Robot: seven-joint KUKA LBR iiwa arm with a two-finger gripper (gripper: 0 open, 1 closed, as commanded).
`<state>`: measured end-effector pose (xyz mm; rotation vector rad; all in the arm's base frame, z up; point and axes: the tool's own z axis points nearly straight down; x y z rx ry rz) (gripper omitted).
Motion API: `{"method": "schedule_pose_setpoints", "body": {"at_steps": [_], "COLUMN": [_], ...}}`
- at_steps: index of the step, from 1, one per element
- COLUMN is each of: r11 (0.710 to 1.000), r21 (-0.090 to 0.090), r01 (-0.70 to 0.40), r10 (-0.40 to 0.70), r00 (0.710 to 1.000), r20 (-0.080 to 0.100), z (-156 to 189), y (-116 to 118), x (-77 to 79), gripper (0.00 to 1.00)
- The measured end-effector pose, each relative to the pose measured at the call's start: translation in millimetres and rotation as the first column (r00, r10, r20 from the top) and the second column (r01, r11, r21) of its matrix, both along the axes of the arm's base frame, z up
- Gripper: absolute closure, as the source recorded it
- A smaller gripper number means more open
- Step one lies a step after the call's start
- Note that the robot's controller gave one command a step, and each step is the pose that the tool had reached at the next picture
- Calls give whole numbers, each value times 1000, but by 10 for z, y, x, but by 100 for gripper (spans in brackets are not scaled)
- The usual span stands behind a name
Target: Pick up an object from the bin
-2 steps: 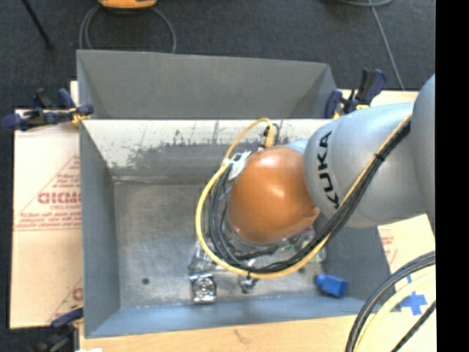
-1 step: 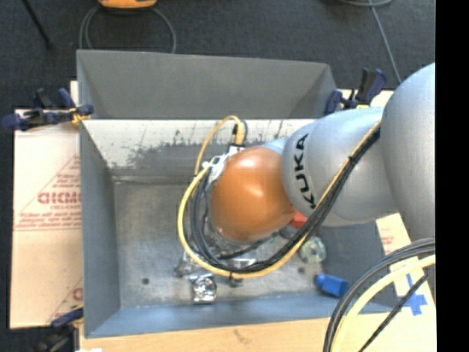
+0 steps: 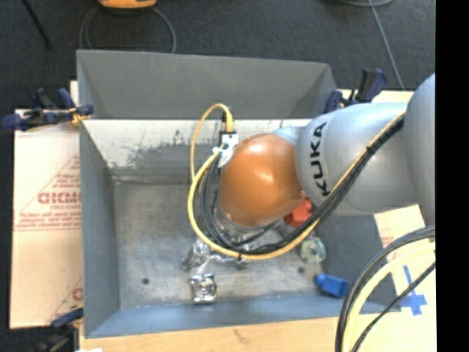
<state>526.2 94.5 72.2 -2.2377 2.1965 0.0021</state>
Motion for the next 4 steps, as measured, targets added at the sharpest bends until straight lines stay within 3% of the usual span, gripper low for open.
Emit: {"method": "schedule_pose_setpoints", "body": {"at_steps": [1, 2, 3, 4], "r11": [922, 923, 772, 783], "r21": [-7, -5, -6, -7], "r01": [-388, -384, -635, -622], "r10": [388, 384, 635, 622], "r00": [922, 924, 772, 783], "r20": [1, 2, 1, 3], "z": [-2, 15, 1054, 1729], "y": [269, 281, 383, 366], "x": [-322, -314, -314, -323], "gripper": [0, 100, 100, 100]}}
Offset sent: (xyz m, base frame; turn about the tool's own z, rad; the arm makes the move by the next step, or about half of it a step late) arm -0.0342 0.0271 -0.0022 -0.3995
